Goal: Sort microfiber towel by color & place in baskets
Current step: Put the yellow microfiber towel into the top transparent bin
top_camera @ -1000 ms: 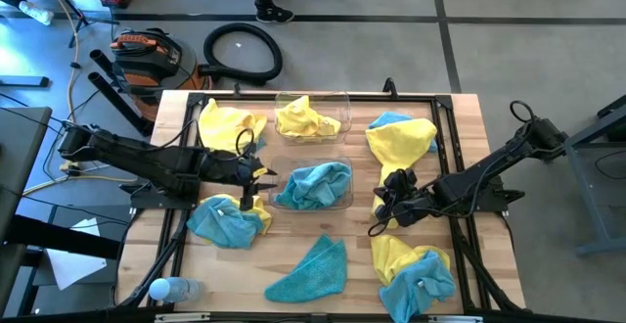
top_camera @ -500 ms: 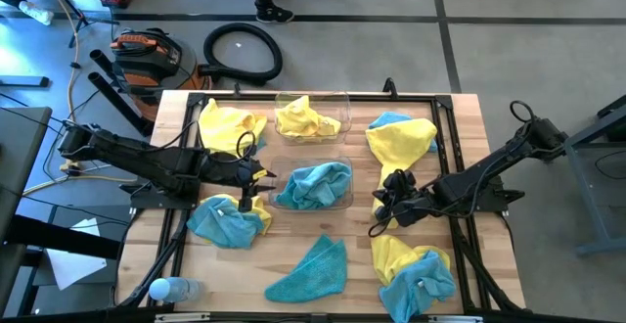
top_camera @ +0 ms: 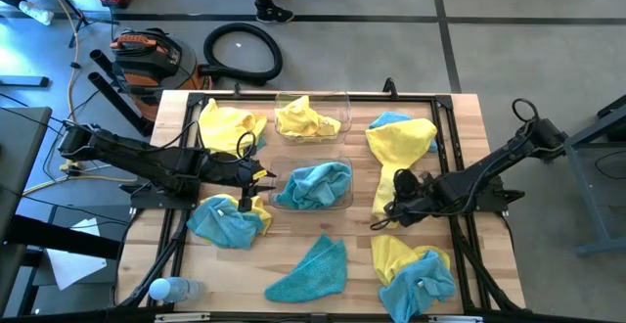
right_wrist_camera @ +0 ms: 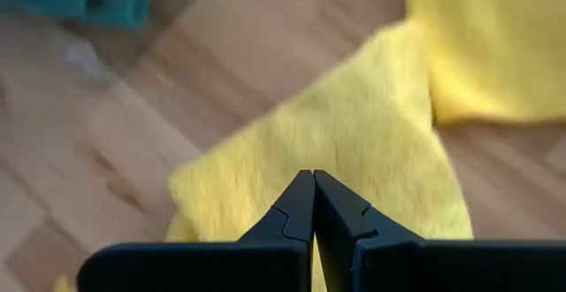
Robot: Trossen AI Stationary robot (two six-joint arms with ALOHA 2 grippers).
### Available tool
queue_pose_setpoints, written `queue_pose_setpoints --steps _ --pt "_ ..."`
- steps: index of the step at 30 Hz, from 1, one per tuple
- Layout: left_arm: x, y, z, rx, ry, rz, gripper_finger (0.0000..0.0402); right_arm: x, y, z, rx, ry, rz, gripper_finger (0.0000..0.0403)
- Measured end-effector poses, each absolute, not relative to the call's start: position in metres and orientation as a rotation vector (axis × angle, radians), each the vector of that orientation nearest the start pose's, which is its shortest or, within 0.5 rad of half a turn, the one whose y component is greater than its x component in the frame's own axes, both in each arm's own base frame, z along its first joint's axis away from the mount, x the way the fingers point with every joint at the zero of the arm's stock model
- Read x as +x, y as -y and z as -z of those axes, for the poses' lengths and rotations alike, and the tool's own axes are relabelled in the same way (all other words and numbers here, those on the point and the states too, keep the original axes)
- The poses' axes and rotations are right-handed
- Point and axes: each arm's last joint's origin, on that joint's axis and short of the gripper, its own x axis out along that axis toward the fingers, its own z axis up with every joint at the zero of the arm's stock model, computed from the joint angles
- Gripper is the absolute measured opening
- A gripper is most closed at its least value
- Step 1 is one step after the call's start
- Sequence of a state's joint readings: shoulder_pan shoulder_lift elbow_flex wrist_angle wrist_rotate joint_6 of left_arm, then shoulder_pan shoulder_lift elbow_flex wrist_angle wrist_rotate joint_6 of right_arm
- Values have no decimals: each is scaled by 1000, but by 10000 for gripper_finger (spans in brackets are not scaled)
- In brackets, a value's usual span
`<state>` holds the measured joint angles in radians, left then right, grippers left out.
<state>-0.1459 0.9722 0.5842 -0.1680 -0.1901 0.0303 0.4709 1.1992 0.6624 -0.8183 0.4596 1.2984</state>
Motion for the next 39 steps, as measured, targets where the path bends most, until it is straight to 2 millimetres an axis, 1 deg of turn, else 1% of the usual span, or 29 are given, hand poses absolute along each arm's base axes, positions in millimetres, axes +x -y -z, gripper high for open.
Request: queue_pose_setpoints --steps 3,6,9,13,16,21,25,29,32,34,37,38,39 --pt "201 24 -234 122 -549 -35 142 169 -74 -183 560 -1022 702 5" --pt "201 24 -234 121 -549 -35 142 169 -74 -182 584 -1056 689 24" --pt "201 24 -234 119 -549 -35 142 168 -74 -182 576 -1056 690 59" --pt "201 24 -234 119 -549 -35 142 167 -72 -182 535 -1040 722 116" --pt "201 24 -234 119 -549 -35 142 166 -72 -178 503 -1052 752 157" --pt "201 24 -233 112 -555 -38 142 173 -75 -162 444 -1114 789 206" --pt "200 24 -232 109 -564 -39 142 180 -80 -144 412 -1186 812 221" --pt "200 24 -232 107 -568 -40 142 187 -85 -125 390 -1262 813 213" --pt "200 24 -232 115 -568 -37 142 190 -86 -118 382 -1282 828 181" --pt "200 24 -232 128 -566 -34 142 191 -87 -117 396 -1269 831 140" --pt "200 24 -233 132 -563 -33 142 191 -87 -122 428 -1251 796 51" --pt "200 24 -232 133 -563 -32 142 191 -86 -126 436 -1243 776 27" --pt "200 24 -231 141 -553 -30 142 190 -85 -130 440 -1236 762 16"
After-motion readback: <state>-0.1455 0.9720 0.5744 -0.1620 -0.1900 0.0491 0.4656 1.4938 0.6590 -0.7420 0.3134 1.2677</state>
